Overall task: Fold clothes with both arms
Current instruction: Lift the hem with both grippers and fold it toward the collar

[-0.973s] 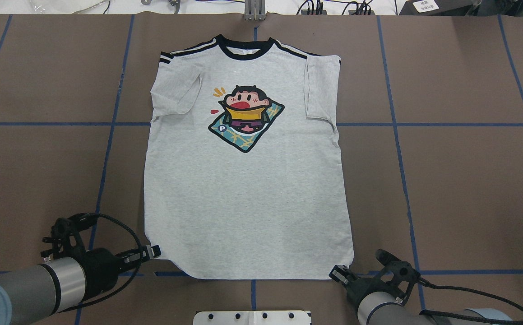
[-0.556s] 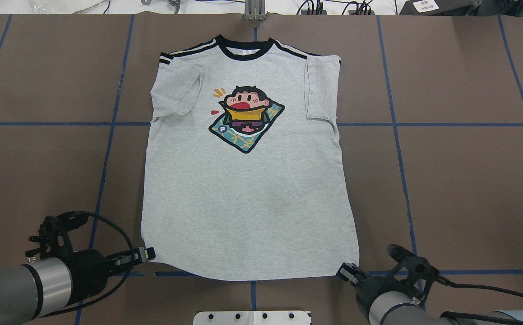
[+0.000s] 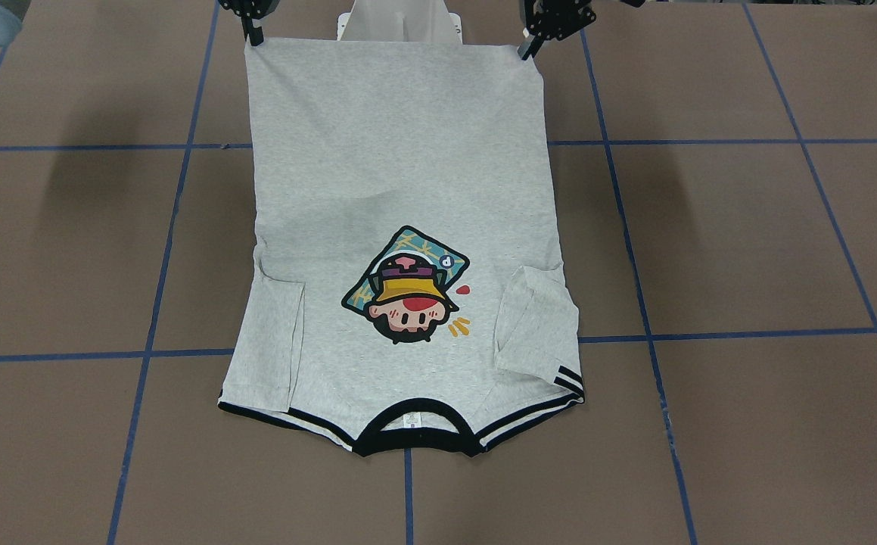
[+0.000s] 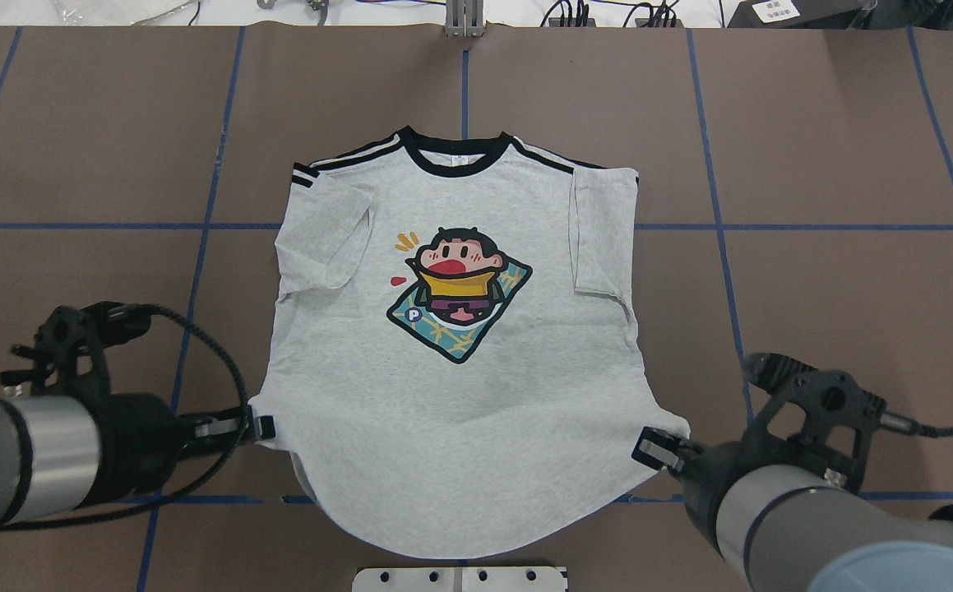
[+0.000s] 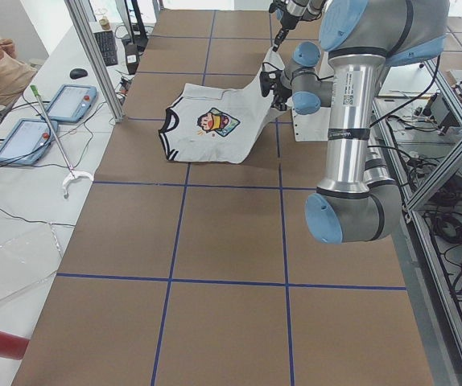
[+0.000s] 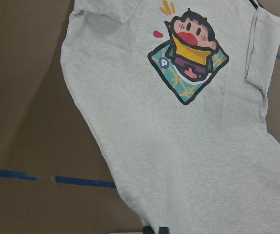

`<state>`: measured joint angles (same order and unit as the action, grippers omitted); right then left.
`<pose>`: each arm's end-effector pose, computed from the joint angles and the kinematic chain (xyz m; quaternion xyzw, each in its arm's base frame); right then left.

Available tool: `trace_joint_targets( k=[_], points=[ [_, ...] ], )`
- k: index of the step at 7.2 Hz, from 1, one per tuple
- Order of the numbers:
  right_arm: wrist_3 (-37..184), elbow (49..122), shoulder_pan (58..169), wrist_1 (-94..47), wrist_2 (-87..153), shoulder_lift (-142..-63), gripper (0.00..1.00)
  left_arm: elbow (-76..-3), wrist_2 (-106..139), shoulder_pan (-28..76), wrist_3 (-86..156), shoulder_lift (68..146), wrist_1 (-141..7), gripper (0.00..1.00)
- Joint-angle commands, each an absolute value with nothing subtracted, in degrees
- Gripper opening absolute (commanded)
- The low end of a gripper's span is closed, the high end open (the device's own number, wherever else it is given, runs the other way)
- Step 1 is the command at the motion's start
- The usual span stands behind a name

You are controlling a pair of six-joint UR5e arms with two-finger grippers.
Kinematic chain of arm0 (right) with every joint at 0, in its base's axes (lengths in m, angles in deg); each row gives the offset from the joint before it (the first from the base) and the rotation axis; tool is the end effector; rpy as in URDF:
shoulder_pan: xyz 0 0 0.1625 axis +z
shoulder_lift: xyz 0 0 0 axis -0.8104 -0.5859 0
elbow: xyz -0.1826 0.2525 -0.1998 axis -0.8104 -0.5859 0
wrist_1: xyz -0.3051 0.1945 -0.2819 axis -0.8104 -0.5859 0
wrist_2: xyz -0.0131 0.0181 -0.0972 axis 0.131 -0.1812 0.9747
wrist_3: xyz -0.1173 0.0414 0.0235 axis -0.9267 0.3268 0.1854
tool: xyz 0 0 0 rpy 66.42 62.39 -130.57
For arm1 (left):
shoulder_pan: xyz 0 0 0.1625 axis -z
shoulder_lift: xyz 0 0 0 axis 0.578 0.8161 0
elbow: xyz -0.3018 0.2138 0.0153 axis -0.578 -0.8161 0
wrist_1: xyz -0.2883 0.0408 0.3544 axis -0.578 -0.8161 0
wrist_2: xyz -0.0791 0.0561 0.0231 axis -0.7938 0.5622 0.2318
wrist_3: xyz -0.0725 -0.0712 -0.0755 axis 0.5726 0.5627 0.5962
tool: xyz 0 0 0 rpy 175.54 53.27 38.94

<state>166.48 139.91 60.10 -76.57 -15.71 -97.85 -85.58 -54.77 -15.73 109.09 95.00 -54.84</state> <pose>-0.3510 -0.2107 0.0849 0.1053 -0.3732 0.2584 0.8848 0.3875 -0.2732 0.1253 0.0828 0.5592 -0.1205 0.8160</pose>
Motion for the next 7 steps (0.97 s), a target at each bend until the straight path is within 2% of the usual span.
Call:
trace_joint_targets(
  k=[1, 3, 5, 7],
  points=[
    [156.4, 126.2, 73.8, -63.7, -20.9, -96.8, 0.0, -66.0, -55.1, -4.1, 99.9, 107.8, -55.2, 0.0],
    [149.3, 111.9, 84.3, -48.8, -24.0, -96.7, 0.0, -58.6, -55.4, 4.2, 92.9, 111.4, -57.7, 0.0],
    [146.2, 103.1, 88.8, -45.2, -24.0, -93.6, 0.0, -48.5, -55.3, 6.8, 92.3, 115.8, -63.2, 0.0],
    [146.0, 93.0, 90.5, -39.5, -23.9, -89.4, 0.0, -35.1, -55.0, 7.1, 92.3, 120.5, -71.1, 0.0]
  ],
)
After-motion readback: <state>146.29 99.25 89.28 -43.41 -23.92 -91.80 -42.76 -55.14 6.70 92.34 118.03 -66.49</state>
